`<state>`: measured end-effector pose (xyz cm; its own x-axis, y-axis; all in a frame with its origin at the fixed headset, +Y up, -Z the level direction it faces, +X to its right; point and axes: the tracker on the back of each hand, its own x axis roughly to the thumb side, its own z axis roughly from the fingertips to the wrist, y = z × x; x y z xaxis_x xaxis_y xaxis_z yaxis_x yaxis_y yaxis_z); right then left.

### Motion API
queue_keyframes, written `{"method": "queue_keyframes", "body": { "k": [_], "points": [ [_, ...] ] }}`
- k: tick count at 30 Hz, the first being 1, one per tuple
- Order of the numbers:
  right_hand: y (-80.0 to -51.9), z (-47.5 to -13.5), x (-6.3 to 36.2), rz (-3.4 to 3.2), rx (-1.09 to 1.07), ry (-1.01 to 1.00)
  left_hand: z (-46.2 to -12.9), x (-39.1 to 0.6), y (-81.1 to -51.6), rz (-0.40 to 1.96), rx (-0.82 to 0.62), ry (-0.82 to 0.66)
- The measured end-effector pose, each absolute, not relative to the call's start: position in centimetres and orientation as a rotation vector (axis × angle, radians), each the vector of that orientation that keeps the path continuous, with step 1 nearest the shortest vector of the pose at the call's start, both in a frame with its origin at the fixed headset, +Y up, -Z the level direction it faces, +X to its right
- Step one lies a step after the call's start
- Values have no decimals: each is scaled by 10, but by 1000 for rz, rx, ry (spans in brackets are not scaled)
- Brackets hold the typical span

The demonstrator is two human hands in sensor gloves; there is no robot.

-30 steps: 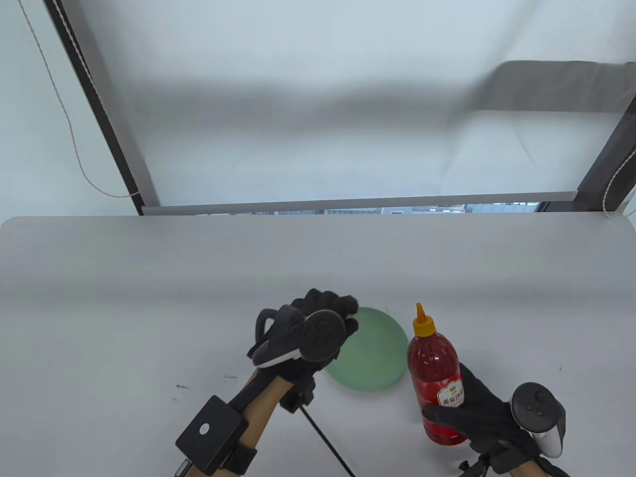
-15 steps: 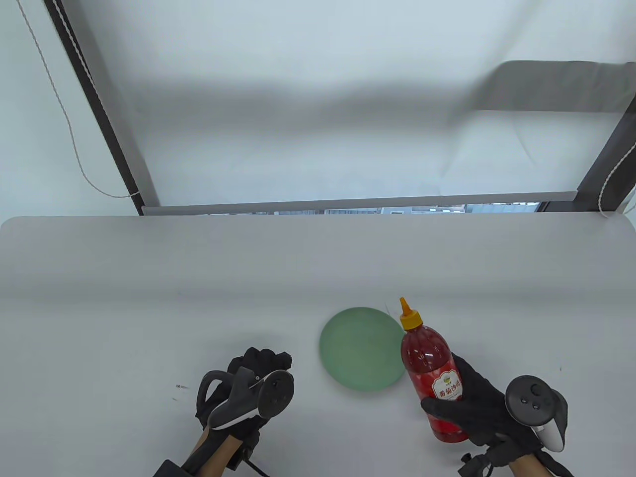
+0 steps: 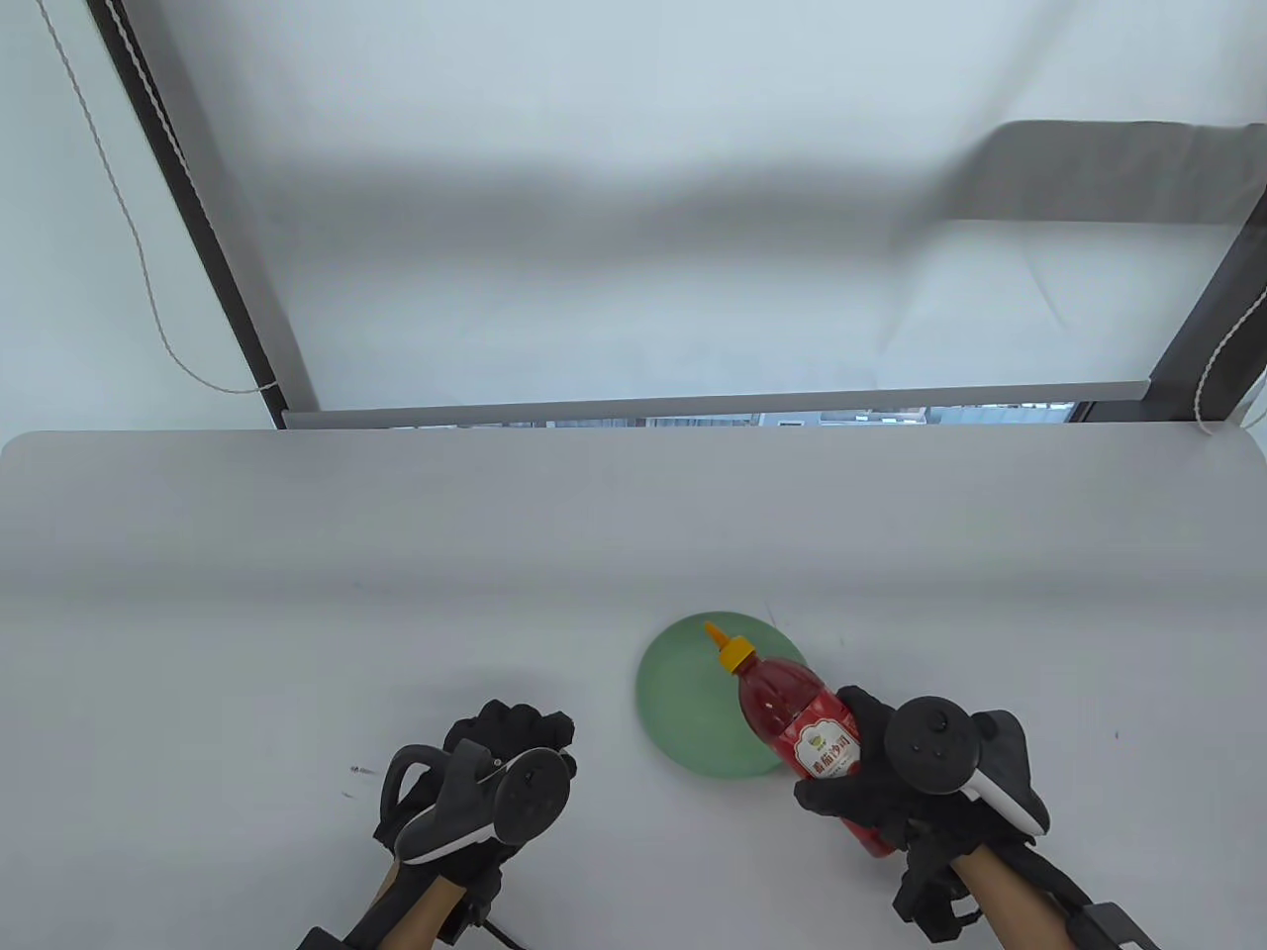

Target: Squeeze ketchup bottle to draw patterns on plate

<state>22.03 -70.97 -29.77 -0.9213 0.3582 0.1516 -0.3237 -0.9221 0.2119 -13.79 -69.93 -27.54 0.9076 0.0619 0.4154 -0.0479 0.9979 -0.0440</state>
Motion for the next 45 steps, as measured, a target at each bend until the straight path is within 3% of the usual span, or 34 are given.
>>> {"method": "queue_keyframes", "body": {
  "k": [17,45],
  "points": [
    [-703,-304,187,2961,301,360,-281,-144,-702,73,-47,-442],
    [-699,-314,182,2997,317,361,-285,-156,-698,114,-23,-409]
  ]
}}
